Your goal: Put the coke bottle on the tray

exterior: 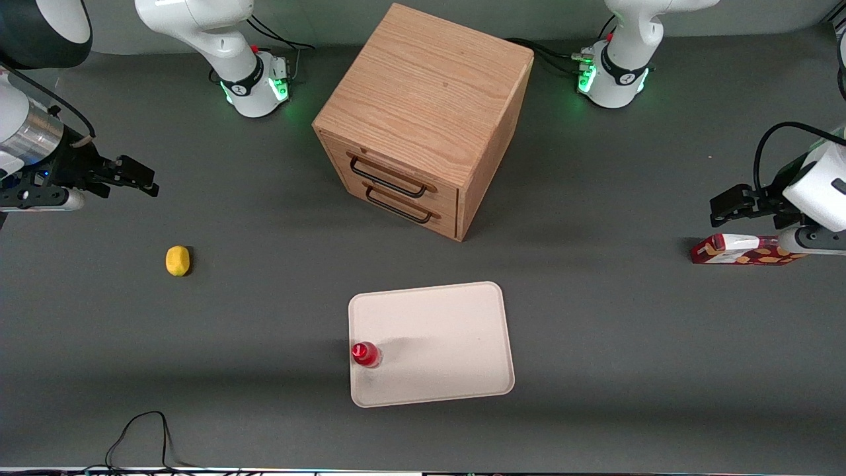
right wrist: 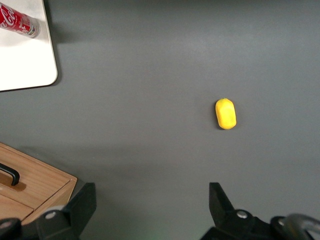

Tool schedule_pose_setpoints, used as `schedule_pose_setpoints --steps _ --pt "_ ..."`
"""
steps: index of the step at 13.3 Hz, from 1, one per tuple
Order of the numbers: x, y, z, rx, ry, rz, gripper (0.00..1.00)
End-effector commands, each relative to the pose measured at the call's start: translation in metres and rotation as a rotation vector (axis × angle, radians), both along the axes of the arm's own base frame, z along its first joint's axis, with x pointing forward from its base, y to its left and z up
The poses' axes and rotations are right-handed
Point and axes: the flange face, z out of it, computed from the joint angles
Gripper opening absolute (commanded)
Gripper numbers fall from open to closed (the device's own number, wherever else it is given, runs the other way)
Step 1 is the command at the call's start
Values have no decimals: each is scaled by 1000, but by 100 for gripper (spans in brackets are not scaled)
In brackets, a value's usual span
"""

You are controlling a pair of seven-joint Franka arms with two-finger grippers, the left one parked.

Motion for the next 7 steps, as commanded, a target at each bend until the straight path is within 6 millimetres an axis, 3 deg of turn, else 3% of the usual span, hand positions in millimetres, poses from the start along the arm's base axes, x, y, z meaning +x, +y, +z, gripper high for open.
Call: schedule_pose_setpoints --steps 1,7 --pt "10 -20 7 -12 -15 -9 100" --pt "12 -23 8 -18 -12 -20 100"
